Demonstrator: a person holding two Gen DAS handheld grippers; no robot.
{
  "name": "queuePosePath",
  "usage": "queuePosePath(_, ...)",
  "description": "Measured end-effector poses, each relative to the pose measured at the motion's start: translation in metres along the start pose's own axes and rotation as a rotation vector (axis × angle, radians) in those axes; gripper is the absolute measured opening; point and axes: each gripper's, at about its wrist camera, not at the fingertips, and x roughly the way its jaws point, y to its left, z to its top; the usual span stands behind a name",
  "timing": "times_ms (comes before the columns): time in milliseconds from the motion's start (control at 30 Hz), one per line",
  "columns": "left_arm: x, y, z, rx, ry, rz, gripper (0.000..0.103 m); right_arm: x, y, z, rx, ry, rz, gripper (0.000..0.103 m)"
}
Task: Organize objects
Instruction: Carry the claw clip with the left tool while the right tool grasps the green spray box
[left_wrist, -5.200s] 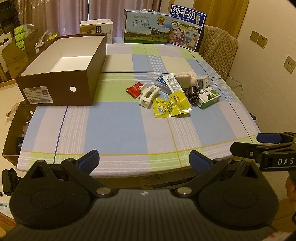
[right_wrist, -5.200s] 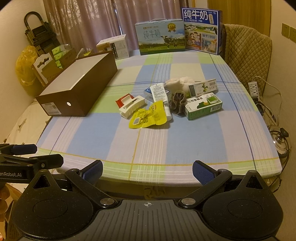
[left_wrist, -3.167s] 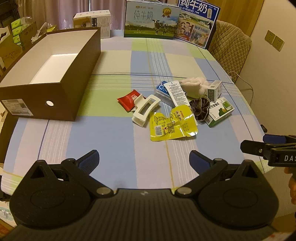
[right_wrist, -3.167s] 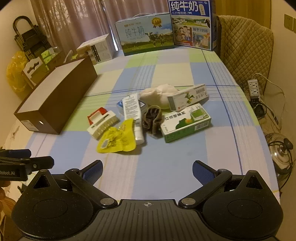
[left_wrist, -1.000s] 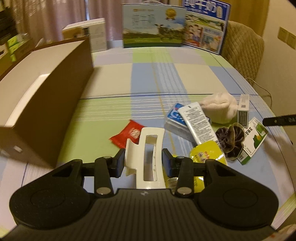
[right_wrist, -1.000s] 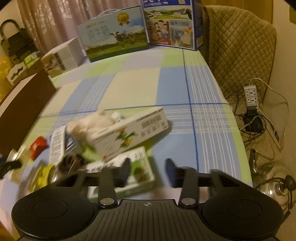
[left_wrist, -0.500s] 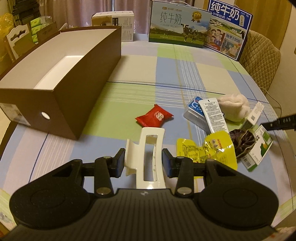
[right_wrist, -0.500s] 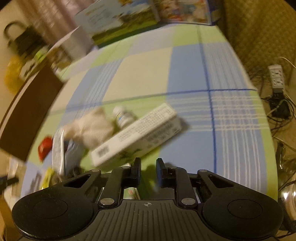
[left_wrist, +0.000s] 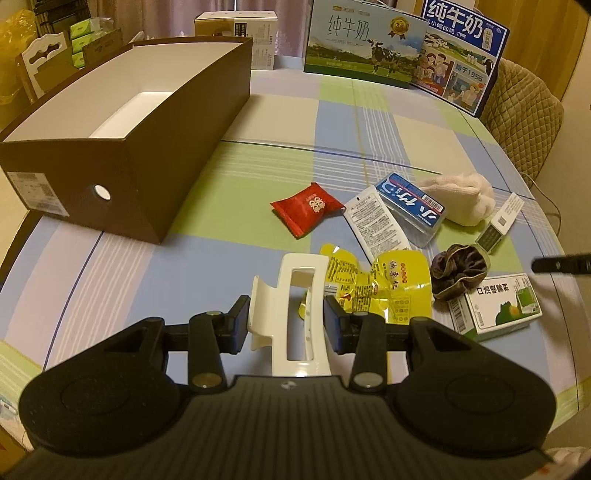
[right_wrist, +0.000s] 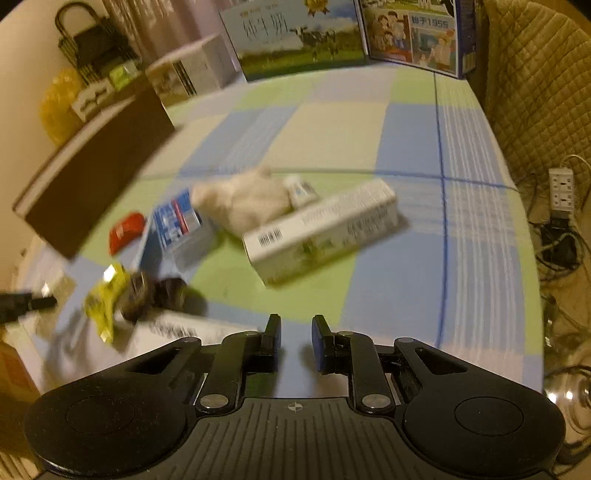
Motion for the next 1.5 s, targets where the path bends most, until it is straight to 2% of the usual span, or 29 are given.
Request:
queuePosePath(100,-0.004,0.001,-0.005,-0.014,-0.004,0.006,0.037,0.012,0.006,0.009,-0.015,0.001,0.047,0.016)
queuePosePath(200,-0.011,0.006,-0.013,-0.036,-0.007,0.018,0.037,0.024,0.008,0.008,0.007,0.043,0.088,0.016)
queuePosePath(467,-0.025,0.026,-0.034,-0.109,0.008,0.069,0.037,0.015,0.03,-0.021,-0.047,0.145,0.156,0.016)
queuePosePath(633,-0.03,0.028,-0.041,-0.124,0.01,0.079,0.037,-0.006,0.051,-0.029,-0.107,0.102,0.141,0.019)
queuePosePath(700,-0.032,0.027,-0.041,-0.123,0.006,0.079,0.037,-0.011,0.065,-0.03,-0.151,0.086,0.149,0.037)
queuePosePath(733,-0.032,0.026,-0.041,-0.123,0.004,0.079,0.037,-0.011,0.07,-0.031,-0.176,0.085,0.15,0.055)
queuePosePath(767,-0.033,0.025,-0.041,-0.123,0.002,0.078,0.037,-0.009,0.077,-0.032,-0.209,0.079,0.148,0.061)
queuePosePath(900,-0.037,0.021,-0.042,-0.122,-0.006,0.075,0.037,-0.001,0.098,-0.041,-0.356,0.084,0.119,0.062)
queuePosePath(1100,-0.045,0.017,-0.047,-0.132,-0.015,0.076,0.037,0.024,0.108,-0.052,-0.463,0.123,0.083,0.061)
queuePosePath(1167,-0.047,0.017,-0.049,-0.136,-0.014,0.076,0.037,0.029,0.111,-0.054,-0.489,0.133,0.078,0.061)
queuePosePath(1233,-0.05,0.017,-0.049,-0.139,-0.018,0.077,0.037,0.031,0.115,-0.057,-0.51,0.135,0.073,0.053)
queuePosePath(1400,-0.058,0.021,-0.046,-0.139,-0.034,0.072,0.037,0.027,0.121,-0.062,-0.547,0.149,0.069,0.052)
queuePosePath(1500,-0.063,0.025,-0.036,-0.13,-0.05,0.059,0.037,0.014,0.124,-0.058,-0.522,0.151,0.111,0.052)
